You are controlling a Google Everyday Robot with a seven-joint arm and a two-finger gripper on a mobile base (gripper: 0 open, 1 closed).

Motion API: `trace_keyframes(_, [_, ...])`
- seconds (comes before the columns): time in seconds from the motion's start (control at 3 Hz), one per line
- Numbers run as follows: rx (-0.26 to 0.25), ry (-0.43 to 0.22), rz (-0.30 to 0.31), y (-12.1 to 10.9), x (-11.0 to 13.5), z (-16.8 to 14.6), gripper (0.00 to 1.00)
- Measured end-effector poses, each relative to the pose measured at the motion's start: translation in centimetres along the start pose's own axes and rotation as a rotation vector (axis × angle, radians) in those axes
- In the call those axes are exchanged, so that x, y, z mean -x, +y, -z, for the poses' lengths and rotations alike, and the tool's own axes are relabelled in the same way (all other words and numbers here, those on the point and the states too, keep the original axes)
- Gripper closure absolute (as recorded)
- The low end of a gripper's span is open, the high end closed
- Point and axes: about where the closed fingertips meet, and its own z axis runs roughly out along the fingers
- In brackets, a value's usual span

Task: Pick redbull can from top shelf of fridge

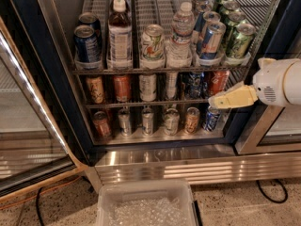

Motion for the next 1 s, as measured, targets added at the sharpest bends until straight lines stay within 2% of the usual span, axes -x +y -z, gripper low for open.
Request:
trace_keyframes(0.33, [-0.095,-0.062,-0.030,-0.7,0.8,-1.2,0.00])
trace_keyframes(0.67, [-0.146,-0.092,-0.026,-1.9,1.7,-0.8,0.00])
trace_keyframes(1.0, [-0.146,-0.092,-0.026,-1.9,1.7,-0.8,0.00])
